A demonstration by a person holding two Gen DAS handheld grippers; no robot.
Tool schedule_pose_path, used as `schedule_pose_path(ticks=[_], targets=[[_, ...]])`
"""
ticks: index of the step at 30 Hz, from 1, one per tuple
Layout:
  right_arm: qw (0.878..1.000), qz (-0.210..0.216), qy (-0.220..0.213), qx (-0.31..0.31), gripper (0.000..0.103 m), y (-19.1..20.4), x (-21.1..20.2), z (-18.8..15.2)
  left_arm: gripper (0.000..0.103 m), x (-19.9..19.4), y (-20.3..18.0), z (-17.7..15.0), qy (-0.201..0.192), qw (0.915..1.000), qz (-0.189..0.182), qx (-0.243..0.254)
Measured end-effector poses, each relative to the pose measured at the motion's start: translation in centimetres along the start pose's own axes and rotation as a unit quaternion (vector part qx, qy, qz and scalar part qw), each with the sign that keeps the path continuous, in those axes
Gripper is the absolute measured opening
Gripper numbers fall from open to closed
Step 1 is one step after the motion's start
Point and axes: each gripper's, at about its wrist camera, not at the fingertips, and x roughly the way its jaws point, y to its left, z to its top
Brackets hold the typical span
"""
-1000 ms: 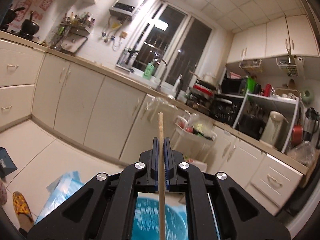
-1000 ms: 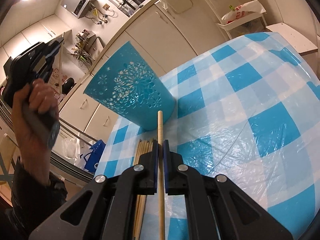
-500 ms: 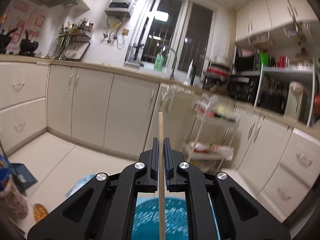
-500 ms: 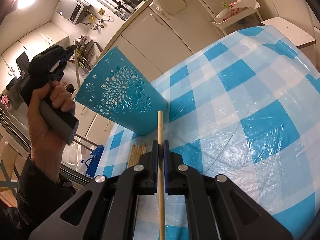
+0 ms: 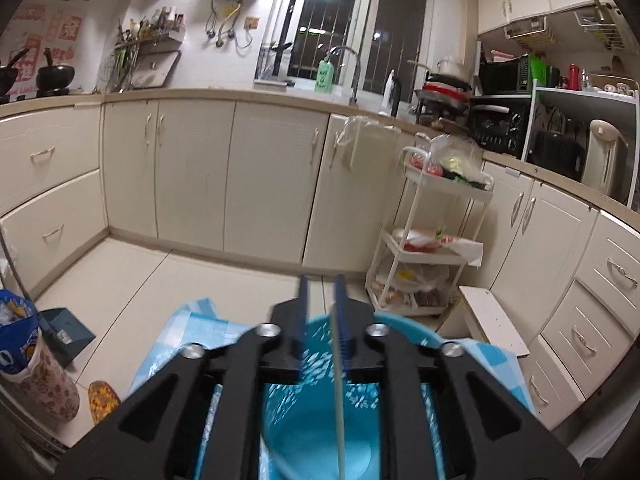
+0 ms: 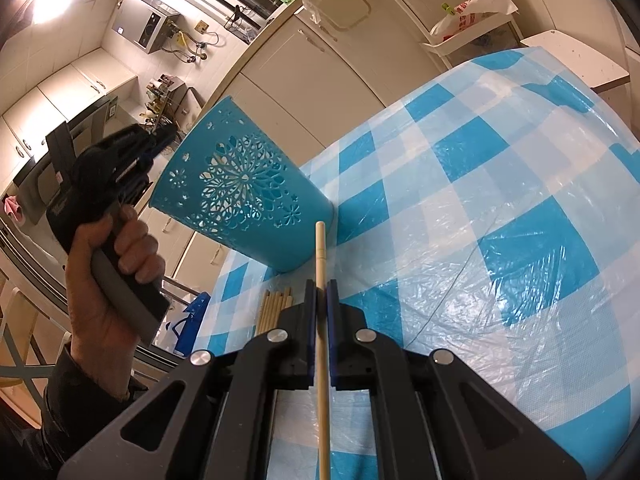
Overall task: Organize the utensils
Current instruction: 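Carry the right tool's chopstick over the blue cup and open to drop it in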
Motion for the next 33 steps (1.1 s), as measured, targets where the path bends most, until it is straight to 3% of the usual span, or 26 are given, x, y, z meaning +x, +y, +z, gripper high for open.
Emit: schedule_pose_path(ticks=[2, 10, 16, 26, 30, 33], targets=[[1.000, 0.004, -0.002, 0.001, 0.006, 0.0, -0.1, 0.0, 0.044, -0.9, 0.7, -0.2, -0.001, 0.9999, 0.009, -0.010], [1.000, 0.012, -0.018, -0.004, 0.006, 0.8, -1.1, 0.4, 0.068, -7.5, 4.8, -3.1, -0.031, 0.9975, 0.054, -0.034], [0.997, 0.037, -0.060, -0.034, 0.006, 4.1, -3.0, 3.1, 0.072, -9.8, 8.0, -7.4, 0.009, 0.9956, 0.072, -0.058], [0.980, 0.083, -0.145, -0.110, 0.006, 13.1, -2.5, 11.5, 0.072, -11.4, 10.6, -12.8, 0.063, 0.9907, 0.076, -0.093], [0.967, 0.071, -0.194, -0.150, 0.006, 17.1, -0.1, 14.7, 0.072, -12.0, 11.0, -12.9, 0.059, 0.9904, 0.073, -0.102], [0.963, 0.041, -0.204, -0.173, 0.006, 18.6, 3.1, 16.3, 0.073, -12.4, 11.1, -12.5, 0.054, 0.9906, 0.069, -0.105]])
